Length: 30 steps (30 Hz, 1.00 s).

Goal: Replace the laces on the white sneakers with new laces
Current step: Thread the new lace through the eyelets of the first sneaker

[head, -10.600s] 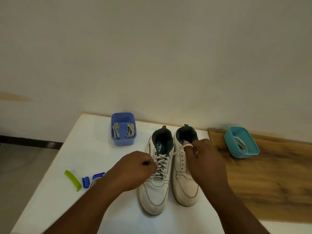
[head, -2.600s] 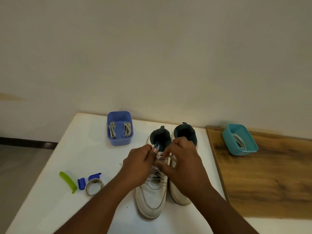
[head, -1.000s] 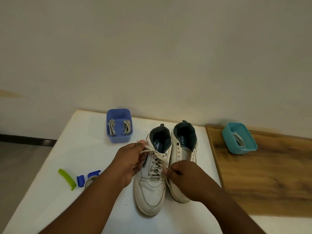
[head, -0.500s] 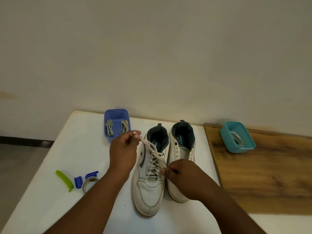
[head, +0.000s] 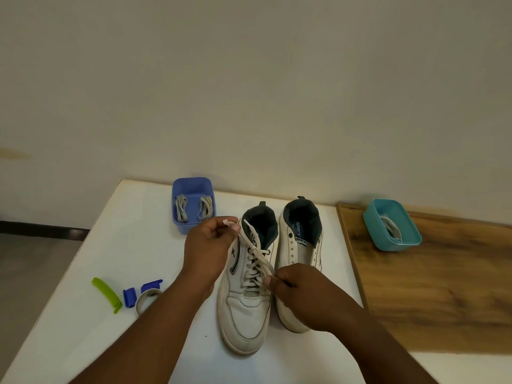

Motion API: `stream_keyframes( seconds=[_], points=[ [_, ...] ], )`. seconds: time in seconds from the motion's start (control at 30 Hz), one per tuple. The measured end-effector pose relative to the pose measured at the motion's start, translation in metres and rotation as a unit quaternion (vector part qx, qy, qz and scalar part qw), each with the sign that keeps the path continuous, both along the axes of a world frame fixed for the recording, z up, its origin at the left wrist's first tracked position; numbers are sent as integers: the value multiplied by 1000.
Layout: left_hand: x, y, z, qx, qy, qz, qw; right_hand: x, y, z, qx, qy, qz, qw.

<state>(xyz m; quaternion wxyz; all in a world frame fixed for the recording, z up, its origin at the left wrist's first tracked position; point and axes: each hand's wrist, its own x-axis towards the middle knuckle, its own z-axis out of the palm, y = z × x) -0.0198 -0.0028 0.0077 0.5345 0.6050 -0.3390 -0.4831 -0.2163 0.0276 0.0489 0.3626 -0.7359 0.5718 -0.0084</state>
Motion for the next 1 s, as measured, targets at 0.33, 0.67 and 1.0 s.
stream_keyframes(
  seconds=[0.33,0.67,1.0],
  points=[
    [-9,-2,-6,4,18,48,999,-6,0,-1,-16,110,44,993],
    [-21,-3,-7,17,42,113,993,-12,-1,-5,-19,162,48,985],
    [0,0,4,109,-93,-13,990,-8,-3,12,-110,-6,-109,988]
  ],
)
